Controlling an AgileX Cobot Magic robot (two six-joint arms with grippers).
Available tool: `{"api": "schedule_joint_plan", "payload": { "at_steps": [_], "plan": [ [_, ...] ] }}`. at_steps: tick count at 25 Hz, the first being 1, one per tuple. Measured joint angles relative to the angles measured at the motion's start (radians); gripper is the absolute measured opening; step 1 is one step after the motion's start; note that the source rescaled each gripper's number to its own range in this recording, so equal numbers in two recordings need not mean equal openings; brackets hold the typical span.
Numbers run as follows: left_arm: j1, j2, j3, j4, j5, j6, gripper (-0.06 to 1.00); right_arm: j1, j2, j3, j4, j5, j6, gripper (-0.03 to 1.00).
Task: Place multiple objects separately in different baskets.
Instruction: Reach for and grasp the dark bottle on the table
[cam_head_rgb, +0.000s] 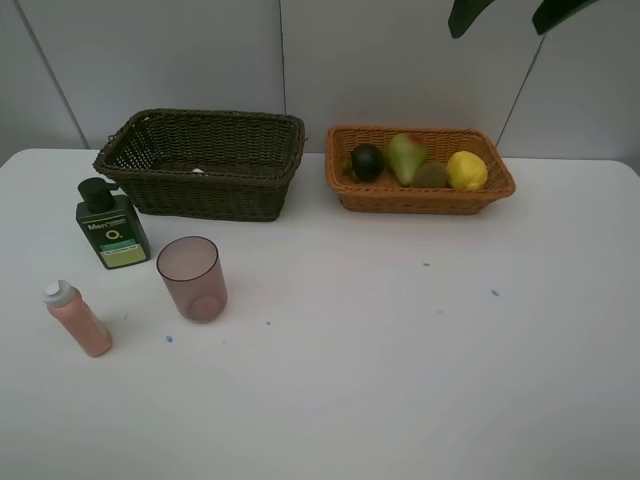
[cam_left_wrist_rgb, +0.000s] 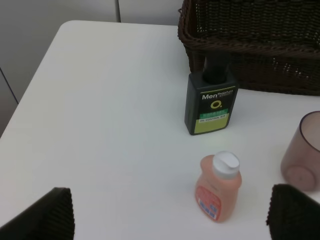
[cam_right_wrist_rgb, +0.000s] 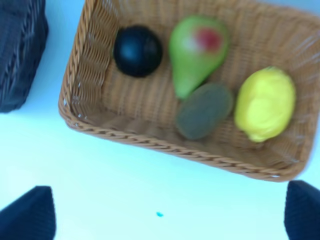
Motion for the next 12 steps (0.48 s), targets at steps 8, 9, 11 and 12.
{"api": "schedule_joint_plan", "payload": {
  "at_steps": [8, 9, 11, 12],
  "plan": [
    [0.000, 0.000, 0.000, 0.000, 0.000, 0.000, 1.00, 0.004, -0.365, 0.254, -0.073, 0.007, 0.000, 1.00],
    [0.000, 0.000, 0.000, 0.000, 0.000, 0.000, 1.00, 0.004, -0.423, 0.301, -0.074, 0.007, 0.000, 1.00],
    [0.000, 0.000, 0.000, 0.000, 0.000, 0.000, 1.00, 0.004, -0.527, 0.396, -0.080, 0.008, 0.000, 1.00],
    [0.000, 0.000, 0.000, 0.000, 0.000, 0.000, 1.00, 0.005, -0.583, 0.437, -0.087, 0.009, 0.000, 1.00]
  ]
}}
